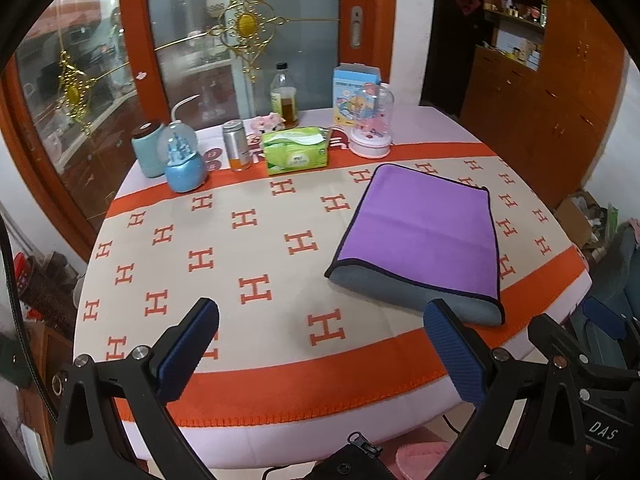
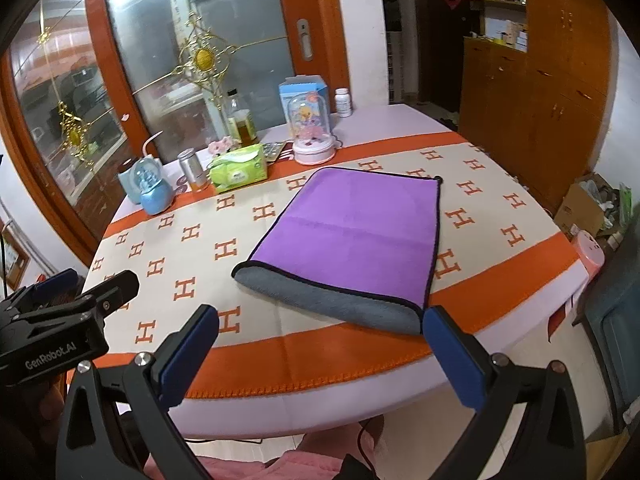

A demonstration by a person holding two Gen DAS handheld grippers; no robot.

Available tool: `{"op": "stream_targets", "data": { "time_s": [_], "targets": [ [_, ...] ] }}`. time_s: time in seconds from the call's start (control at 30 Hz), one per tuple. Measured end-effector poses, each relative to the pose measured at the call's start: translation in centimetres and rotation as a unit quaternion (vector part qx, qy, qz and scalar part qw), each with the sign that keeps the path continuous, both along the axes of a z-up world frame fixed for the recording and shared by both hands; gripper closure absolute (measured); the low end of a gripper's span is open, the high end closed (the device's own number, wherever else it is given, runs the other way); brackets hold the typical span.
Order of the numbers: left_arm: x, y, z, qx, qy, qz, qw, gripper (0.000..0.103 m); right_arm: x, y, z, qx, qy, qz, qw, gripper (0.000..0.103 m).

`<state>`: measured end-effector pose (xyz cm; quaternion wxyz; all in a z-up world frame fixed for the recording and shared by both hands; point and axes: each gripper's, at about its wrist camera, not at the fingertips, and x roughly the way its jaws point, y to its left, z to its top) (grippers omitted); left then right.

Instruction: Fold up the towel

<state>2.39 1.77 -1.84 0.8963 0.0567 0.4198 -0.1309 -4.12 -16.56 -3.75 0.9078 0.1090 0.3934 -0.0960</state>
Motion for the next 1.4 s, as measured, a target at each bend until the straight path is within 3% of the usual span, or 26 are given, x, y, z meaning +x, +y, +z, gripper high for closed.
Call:
{"op": "stream_targets", "data": {
  "time_s": [0.2,0.47,0.73,1.13,1.4],
  "targets": [
    [0.7,-0.9,-0.5,0.002,0.009,-0.025,0.9996,0.001,-0.1,-1.3,-0.3,-0.003,0.001,-0.018,1.000,0.001],
    [2.7,-2.8,-1.4,0.012,0.017,-0.050,0.9985,0.001,0.7,-3.6,-0.8,-0.015,-0.005,-0.002,1.000,0.001],
    [6.4,-5.4,-3.8,0.051,0.044,-0.068,0.9954,0.001,2.5,-6.4,-3.2,-0.012,0.002,0.021,1.000,0.003],
    [12.0,-8.7,-8.6,0.100,0.084,-0.131,0.9826,0.001,5.4,-9.2,-8.2,0.007,0.039,0.041,0.998,0.010],
    [15.1,-10.2,-12.6,0.129,0.112,-0.166,0.9713,0.001,6.9,-10.8,-12.3,0.029,0.089,0.043,0.995,0.024]
  ]
}}
